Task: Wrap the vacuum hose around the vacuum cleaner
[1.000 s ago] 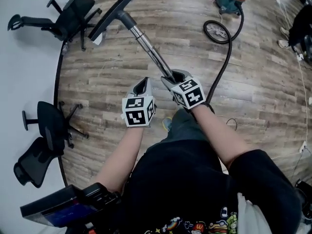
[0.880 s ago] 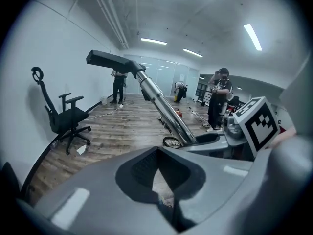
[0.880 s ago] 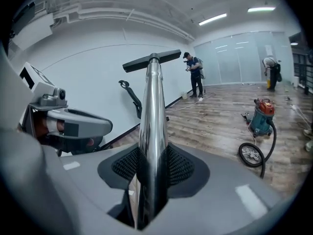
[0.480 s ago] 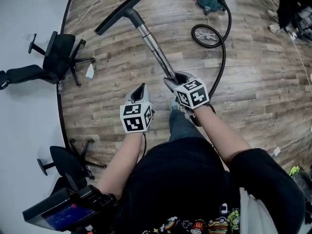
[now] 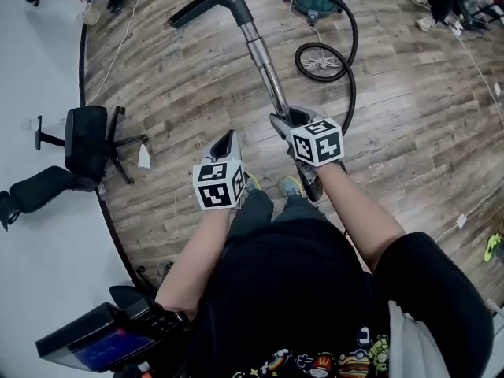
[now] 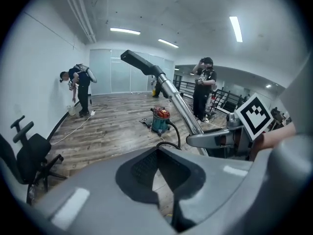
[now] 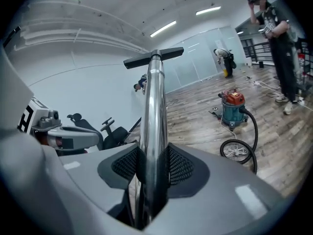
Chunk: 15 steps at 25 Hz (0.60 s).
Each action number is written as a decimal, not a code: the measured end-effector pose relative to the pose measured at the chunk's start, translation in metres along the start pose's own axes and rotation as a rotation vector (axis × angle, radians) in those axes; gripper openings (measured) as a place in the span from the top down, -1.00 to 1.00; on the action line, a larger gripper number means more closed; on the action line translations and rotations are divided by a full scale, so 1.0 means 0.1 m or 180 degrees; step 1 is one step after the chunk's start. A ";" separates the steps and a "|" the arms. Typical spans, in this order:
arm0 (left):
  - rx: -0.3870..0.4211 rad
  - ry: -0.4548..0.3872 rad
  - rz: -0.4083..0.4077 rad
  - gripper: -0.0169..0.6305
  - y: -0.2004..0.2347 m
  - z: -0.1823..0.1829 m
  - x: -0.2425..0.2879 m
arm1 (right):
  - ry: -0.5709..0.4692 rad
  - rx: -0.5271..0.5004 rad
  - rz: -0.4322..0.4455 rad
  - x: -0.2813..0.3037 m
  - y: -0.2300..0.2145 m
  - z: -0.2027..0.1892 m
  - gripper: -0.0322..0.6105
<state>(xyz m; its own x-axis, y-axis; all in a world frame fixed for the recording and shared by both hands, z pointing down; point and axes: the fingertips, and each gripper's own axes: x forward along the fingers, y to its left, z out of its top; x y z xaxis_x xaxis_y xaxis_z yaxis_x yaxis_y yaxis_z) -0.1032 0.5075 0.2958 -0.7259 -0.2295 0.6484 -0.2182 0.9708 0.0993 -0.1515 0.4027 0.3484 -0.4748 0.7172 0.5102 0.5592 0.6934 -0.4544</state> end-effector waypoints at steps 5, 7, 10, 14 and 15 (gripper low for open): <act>0.0165 0.0002 -0.0322 0.94 0.27 0.16 0.41 | -0.0201 0.0265 -0.0382 0.34 -0.20 0.17 0.32; 0.0269 -0.0016 -0.0491 0.94 0.37 0.21 0.60 | -0.0292 0.0357 -0.0538 0.51 -0.26 0.20 0.32; 0.0430 0.0005 -0.0741 0.94 0.57 0.47 0.89 | -0.0412 0.0521 -0.0790 0.80 -0.37 0.42 0.32; 0.0629 0.0063 -0.1026 0.94 0.79 0.76 1.18 | -0.0561 0.0777 -0.1124 1.15 -0.39 0.65 0.32; 0.0661 0.0052 -0.1085 0.94 0.84 0.84 1.28 | -0.0614 0.0824 -0.1190 1.23 -0.40 0.72 0.32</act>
<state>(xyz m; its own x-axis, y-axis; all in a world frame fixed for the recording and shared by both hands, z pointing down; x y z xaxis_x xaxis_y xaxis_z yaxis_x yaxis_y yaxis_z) -0.2689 0.5538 0.3236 -0.5789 -0.5334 0.6167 -0.5734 0.8041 0.1572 -0.2810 0.4678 0.3768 -0.7416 0.3988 0.5395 0.1509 0.8827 -0.4450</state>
